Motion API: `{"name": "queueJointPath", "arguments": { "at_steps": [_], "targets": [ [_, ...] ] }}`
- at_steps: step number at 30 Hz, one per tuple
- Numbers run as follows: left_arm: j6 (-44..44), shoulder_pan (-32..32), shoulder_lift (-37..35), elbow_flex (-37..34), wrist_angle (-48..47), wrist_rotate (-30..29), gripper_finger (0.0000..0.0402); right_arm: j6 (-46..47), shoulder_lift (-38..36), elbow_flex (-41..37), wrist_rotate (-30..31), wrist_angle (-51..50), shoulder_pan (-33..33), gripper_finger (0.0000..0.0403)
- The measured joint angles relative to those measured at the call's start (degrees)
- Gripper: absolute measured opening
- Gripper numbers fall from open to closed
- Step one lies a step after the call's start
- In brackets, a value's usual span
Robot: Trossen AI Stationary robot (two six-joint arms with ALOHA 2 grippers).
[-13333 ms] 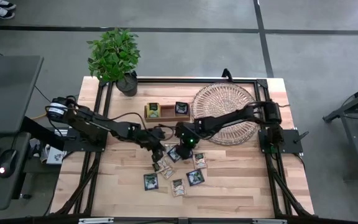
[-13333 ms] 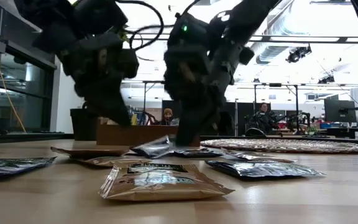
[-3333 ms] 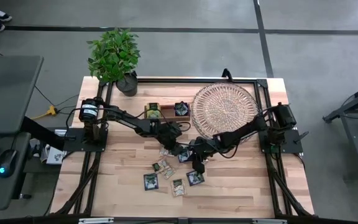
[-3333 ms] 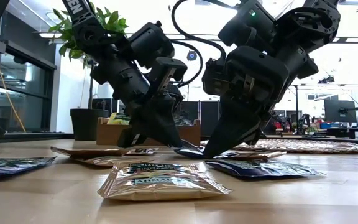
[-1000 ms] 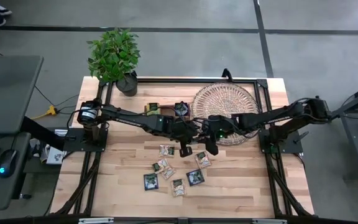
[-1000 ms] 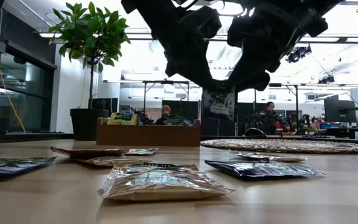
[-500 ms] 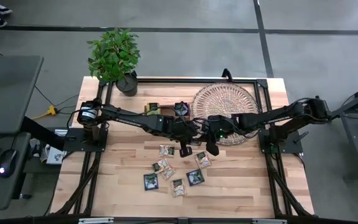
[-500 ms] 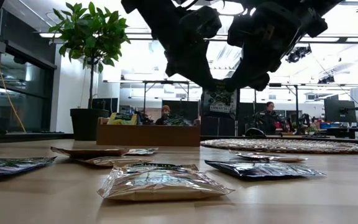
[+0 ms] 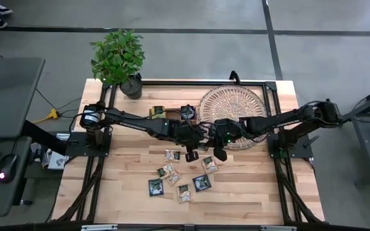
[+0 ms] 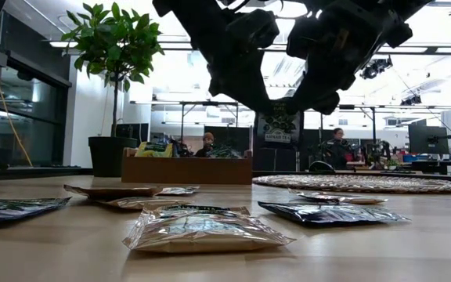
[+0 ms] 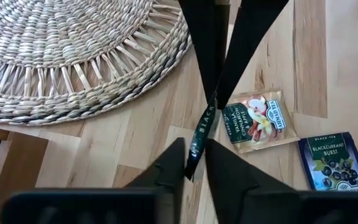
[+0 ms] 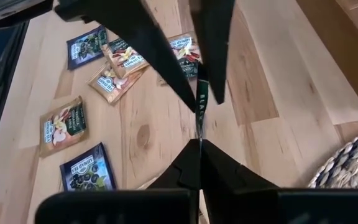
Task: Pick & Place Tea
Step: Put the blue tea bag into the right section of the wooden organizer
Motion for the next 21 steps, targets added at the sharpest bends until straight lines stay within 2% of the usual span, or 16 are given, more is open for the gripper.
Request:
{"name": "queueJointPath", "arguments": {
  "at_steps": [5, 9, 13, 18, 21],
  "targets": [
    [0.02, 0.01, 0.00, 0.01, -1.30, 1.49, 0.0135, 0.00, 0.00, 0.00, 0.31, -1.31, 0.00, 0.0001],
    [0.01, 0.00, 0.00, 0.04, -7.81, 1.02, 0.0174, 0.02, 0.00, 0.00, 1.46, -4.41, 0.00, 0.0000],
    [-0.93, -0.02, 0.00, 0.04, -15.74, -1.63, 0.0183, -0.31, 0.02, 0.00, 3.15, -7.53, 0.00, 0.0000],
    [-2.06, -0.04, -0.42, -0.08, -18.13, -3.70, 0.0184, -1.79, 0.02, 0.00, 4.08, -7.94, -0.50, 0.0000],
    [-3.10, -0.04, -3.92, -2.77, -18.45, -5.57, 0.0184, -1.89, 0.02, 0.00, 4.83, -7.95, -1.61, 0.0000]
  ]
}}
